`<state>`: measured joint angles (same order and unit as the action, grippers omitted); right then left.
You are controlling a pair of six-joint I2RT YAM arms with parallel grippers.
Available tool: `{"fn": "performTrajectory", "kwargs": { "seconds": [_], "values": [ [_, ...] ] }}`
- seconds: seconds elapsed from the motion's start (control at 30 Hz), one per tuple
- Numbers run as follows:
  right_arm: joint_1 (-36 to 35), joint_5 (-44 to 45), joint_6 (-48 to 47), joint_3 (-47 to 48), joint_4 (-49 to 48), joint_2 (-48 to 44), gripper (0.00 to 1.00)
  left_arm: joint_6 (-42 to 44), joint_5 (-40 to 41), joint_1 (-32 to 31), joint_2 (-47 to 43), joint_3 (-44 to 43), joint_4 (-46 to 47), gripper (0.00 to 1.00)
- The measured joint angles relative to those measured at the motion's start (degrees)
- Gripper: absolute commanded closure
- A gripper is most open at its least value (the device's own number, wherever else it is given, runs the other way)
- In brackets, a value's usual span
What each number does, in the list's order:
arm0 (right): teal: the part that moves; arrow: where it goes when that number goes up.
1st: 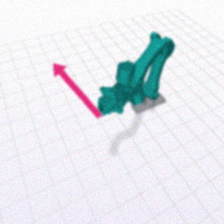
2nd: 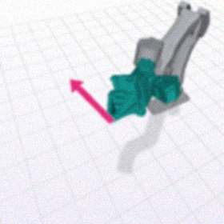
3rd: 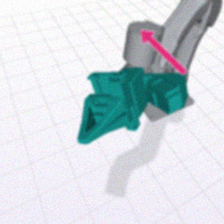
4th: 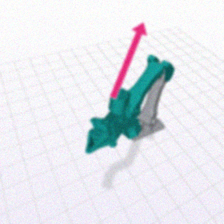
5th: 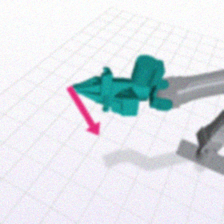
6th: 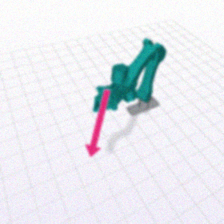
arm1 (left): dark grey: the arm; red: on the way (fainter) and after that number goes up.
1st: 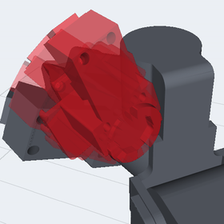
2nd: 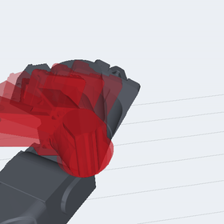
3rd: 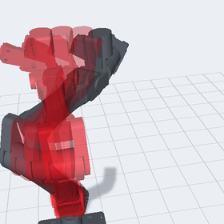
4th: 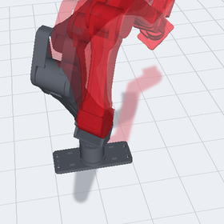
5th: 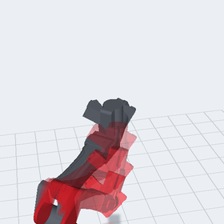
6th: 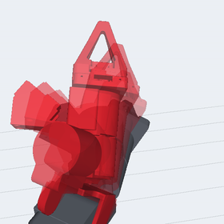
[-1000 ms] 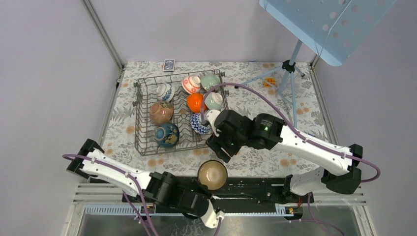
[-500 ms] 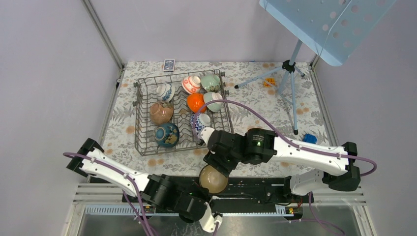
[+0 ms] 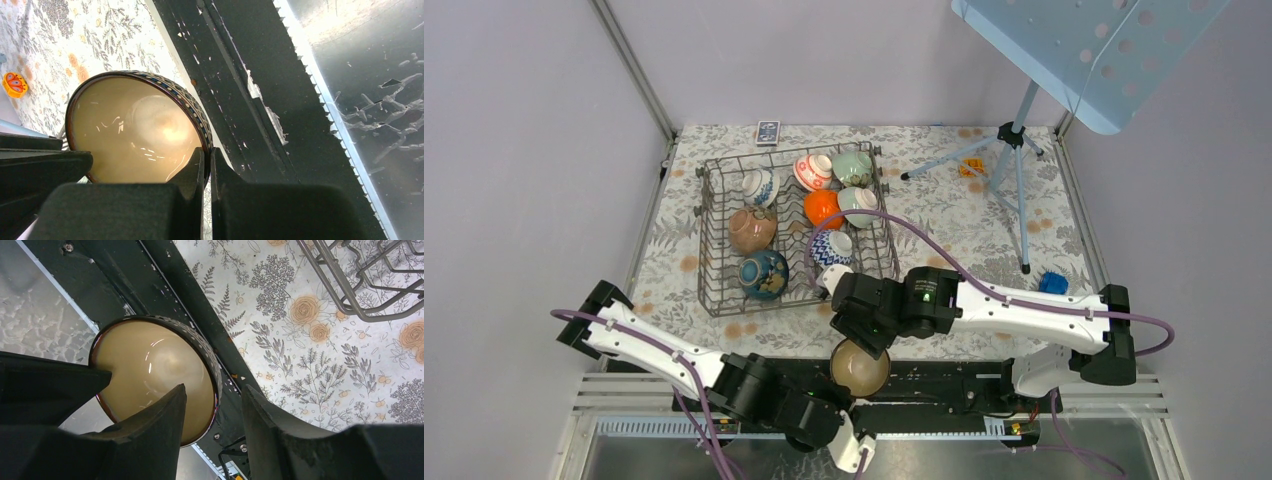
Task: Unload the bowls from the dish rack
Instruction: Place the bowl at the center of the board.
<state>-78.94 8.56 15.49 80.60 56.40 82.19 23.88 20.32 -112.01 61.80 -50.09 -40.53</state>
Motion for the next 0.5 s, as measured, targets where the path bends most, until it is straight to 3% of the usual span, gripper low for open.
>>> {"fn": "performTrajectory", "kwargs": {
  "seconds": [0.5],
  "values": [
    [0.0, -0.8, 0.2, -2.5, -1.0, 0.9, 0.63, -0.4, 0.0, 0.0, -0.3, 0.0, 0.0, 1.0]
  ]
}}
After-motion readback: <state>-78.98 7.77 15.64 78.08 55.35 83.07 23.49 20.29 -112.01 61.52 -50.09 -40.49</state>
